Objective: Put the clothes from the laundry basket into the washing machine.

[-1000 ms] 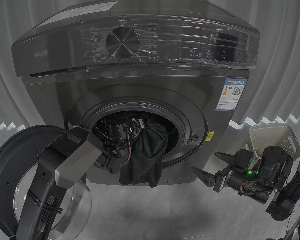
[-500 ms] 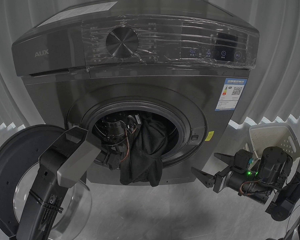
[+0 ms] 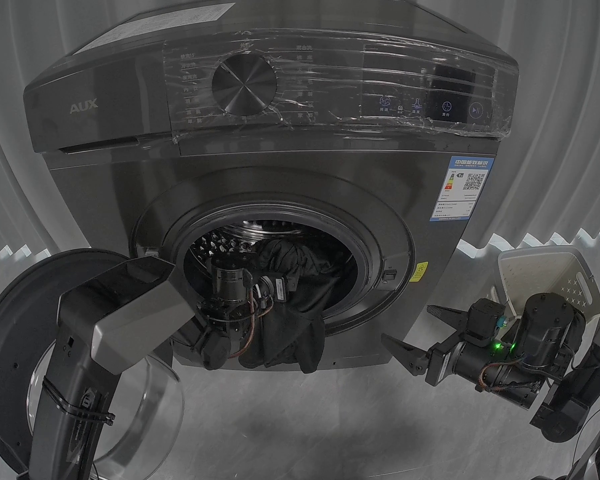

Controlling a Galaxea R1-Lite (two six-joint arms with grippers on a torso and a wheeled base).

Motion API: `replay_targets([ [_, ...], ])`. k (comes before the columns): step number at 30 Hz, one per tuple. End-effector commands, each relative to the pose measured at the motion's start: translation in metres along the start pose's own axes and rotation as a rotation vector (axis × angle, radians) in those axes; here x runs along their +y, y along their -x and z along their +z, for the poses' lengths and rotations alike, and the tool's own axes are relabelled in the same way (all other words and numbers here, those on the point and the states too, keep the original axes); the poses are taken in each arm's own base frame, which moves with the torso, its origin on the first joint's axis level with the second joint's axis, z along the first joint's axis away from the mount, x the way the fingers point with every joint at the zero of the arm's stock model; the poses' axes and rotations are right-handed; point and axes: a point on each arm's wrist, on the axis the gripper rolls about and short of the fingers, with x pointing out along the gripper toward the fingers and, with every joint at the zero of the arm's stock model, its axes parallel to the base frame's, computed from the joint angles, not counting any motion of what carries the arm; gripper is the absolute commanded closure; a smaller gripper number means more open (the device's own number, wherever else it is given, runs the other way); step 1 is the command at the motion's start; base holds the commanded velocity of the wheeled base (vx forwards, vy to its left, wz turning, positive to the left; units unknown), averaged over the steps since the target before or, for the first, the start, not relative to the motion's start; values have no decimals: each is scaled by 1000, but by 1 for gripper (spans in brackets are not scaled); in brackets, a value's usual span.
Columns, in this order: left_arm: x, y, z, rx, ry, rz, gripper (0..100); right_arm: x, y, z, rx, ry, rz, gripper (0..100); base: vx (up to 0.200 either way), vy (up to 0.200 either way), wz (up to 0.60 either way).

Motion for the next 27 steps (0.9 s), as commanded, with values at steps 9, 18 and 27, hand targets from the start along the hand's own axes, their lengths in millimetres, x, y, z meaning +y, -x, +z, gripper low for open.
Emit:
replay_targets([
  [9, -17, 26, -11, 127, -63, -83, 0, 2, -1, 0, 0, 2, 9, 0, 0, 0, 0],
  [18, -14, 21, -35, 176, -88, -95, 0, 4, -2, 0, -1, 1, 15, 0, 0, 0, 0],
  [27, -11, 15, -43, 178, -98, -82, 100, 4, -2, 0, -4, 1, 17, 0, 0, 0, 0],
])
